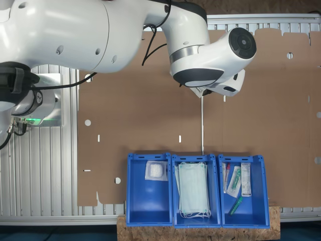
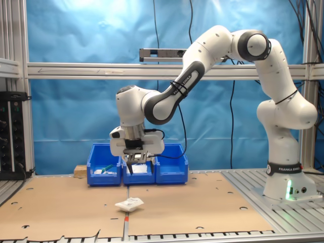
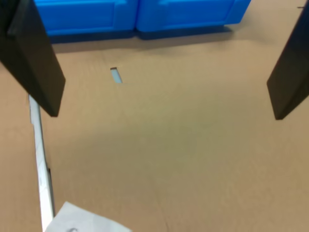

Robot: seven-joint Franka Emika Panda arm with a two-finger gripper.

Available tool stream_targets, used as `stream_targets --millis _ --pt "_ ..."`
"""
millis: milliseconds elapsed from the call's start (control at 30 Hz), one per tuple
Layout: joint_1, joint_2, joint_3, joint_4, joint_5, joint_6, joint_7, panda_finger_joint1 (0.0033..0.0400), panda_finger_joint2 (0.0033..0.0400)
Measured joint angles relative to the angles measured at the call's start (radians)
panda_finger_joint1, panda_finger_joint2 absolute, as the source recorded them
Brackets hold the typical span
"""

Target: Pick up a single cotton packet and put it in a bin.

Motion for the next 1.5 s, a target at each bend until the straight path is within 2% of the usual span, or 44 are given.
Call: stream_targets --millis 800,1500 --pt "0.000 0.172 0.012 0.170 0.023 0.015 0.000 0.0400 0.0400" --pt "0.000 0.250 0.051 0.233 0.070 0.075 0.000 0.0400 0.0400"
